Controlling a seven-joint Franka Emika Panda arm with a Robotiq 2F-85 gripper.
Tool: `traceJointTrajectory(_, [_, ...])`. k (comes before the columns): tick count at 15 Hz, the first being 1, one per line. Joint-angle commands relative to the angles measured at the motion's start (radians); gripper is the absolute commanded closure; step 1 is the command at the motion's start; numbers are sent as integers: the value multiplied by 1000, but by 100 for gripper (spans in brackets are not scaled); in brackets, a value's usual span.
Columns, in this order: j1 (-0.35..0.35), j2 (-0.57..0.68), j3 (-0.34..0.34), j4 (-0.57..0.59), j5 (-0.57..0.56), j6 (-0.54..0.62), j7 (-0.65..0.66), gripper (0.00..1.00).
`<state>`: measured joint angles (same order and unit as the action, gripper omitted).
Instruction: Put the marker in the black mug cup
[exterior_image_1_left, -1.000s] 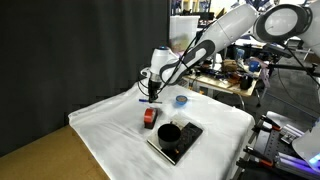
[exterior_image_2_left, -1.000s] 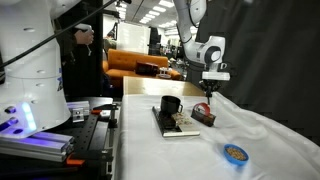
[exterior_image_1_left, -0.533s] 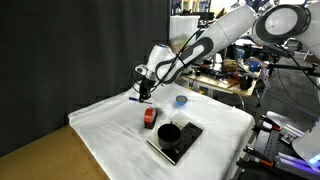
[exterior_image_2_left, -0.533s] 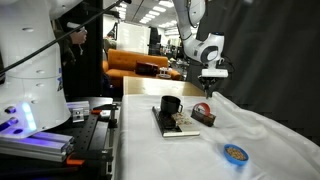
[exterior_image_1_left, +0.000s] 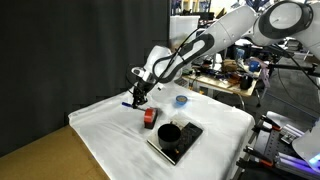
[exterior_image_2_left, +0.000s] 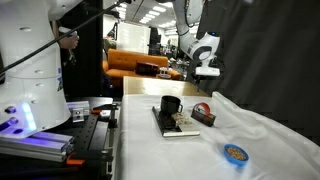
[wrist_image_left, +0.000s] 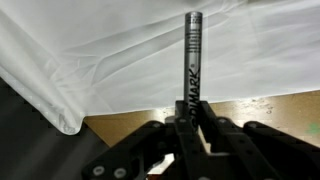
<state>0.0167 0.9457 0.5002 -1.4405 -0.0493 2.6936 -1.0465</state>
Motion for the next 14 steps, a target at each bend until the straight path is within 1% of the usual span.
traceJointTrajectory(1, [-58, -36, 55, -101, 64, 30, -64, 96])
traceJointTrajectory(5, [-106, -52, 97, -158, 103, 40, -97, 96])
traceJointTrajectory(8, [-137, -77, 120, -189, 110, 50, -125, 96])
traceJointTrajectory(12, [-171, -115, 154, -249, 137, 54, -125, 96])
traceJointTrajectory(14, [-179, -136, 161, -298, 152, 51, -110, 96])
